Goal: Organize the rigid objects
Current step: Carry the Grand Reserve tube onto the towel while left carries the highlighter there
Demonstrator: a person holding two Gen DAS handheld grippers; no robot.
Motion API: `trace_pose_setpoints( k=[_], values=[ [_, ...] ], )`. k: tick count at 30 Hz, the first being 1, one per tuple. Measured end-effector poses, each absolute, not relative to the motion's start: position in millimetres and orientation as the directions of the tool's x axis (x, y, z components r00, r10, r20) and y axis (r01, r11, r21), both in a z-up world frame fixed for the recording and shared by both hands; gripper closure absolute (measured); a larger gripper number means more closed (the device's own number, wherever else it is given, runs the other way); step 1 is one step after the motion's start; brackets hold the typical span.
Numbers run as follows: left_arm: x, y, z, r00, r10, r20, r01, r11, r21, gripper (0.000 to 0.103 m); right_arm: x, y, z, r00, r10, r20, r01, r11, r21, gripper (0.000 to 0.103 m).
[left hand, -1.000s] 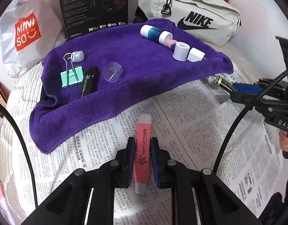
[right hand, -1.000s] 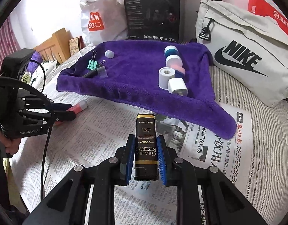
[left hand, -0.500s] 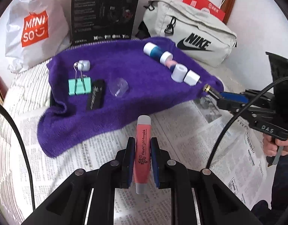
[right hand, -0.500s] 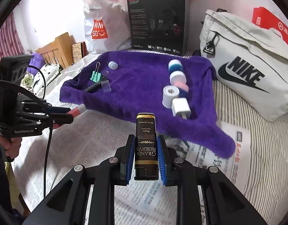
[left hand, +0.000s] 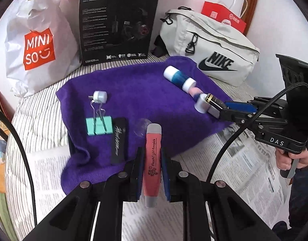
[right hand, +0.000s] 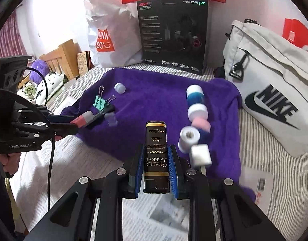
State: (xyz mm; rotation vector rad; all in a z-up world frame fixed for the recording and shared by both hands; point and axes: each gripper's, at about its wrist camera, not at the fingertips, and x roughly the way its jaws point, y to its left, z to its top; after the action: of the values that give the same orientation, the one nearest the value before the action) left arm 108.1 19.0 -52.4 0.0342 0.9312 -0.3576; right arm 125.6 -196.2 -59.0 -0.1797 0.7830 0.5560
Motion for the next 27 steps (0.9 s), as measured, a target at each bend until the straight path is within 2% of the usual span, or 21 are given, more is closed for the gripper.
trace_pose_setpoints(
  k=[13,27],
  values=[
    [154.3,30.2,-73.1,0.508,-0.234,-0.829,0.273,0.957,-0.102,0.087,173.5,-165.0,-80.2,0.538,0.376,-0.755,-0.551,0.834,0.024,0.080],
    [171.1,21.0,-85.5,0.478,-0.244,-0.843,0.292,0.950,-0.110,0.087,183.6,-157.4,-98.3,0.514,0.354,-0.781,-0.565,0.825,0.002,0.080]
  ],
)
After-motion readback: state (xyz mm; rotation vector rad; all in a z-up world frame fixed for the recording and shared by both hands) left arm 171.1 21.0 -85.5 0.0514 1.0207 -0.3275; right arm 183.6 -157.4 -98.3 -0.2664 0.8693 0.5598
